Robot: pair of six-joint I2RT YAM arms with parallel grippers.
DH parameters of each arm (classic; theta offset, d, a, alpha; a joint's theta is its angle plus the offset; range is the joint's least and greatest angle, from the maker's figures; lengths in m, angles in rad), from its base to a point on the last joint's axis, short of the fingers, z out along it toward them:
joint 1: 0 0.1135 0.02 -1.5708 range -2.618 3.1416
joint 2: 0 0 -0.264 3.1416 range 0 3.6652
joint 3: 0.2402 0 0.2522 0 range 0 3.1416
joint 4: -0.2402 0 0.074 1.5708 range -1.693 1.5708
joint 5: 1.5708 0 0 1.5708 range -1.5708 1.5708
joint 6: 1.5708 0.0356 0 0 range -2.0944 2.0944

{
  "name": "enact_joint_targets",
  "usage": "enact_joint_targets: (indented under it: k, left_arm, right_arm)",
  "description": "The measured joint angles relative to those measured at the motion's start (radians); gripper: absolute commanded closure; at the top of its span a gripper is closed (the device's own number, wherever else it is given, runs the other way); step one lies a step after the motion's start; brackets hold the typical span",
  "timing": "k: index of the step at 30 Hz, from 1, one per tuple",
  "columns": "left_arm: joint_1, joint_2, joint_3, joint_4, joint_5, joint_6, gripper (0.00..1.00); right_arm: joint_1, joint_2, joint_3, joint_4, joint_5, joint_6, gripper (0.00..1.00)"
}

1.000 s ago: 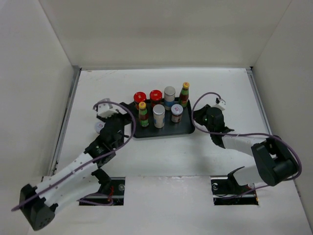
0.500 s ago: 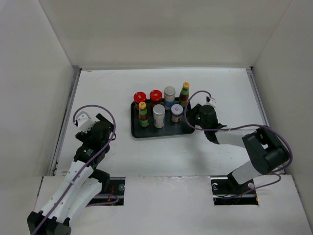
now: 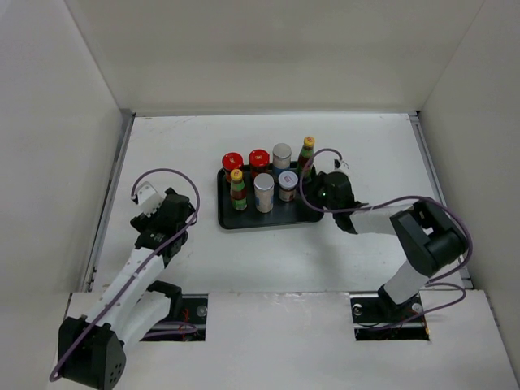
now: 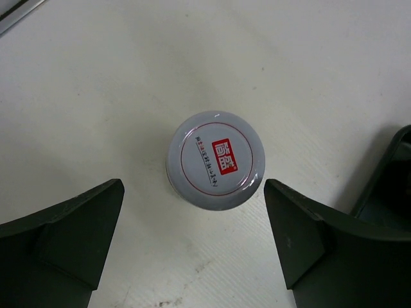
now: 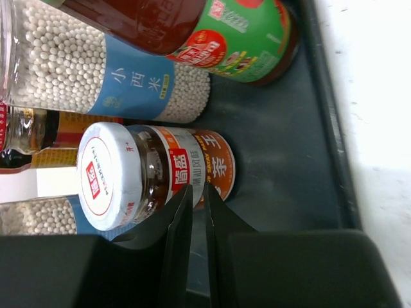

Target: Organize the condiment bottles

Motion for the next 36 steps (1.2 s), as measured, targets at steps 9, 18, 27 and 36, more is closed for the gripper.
enact_joint_targets:
  k: [9,18,27,36]
  left_arm:
    - [0.024,0.052,-0.04,0.127,0.003,0.016,0.15]
    - [0.037,0.122,-0.053,0.237,0.007,0.039,0.45]
    - [0.024,0.048,-0.078,0.226,0.014,0.072,0.64]
    - [-0.159,-0.117,0.04,0.064,0.033,0.149,0.64]
  right_arm:
    - [0.021,0.05,0.044,0.01,-0.049,0.006,0.76]
    - [0.027,-0.069,0.003,0.009,-0.013,-0.043,0.15]
    - [0.031,-0.25,-0.067,0.013,0.093,-0.111,0.07]
    - [0.04,-0.27,-0.091,0.031,0.157,-0.149,0.03]
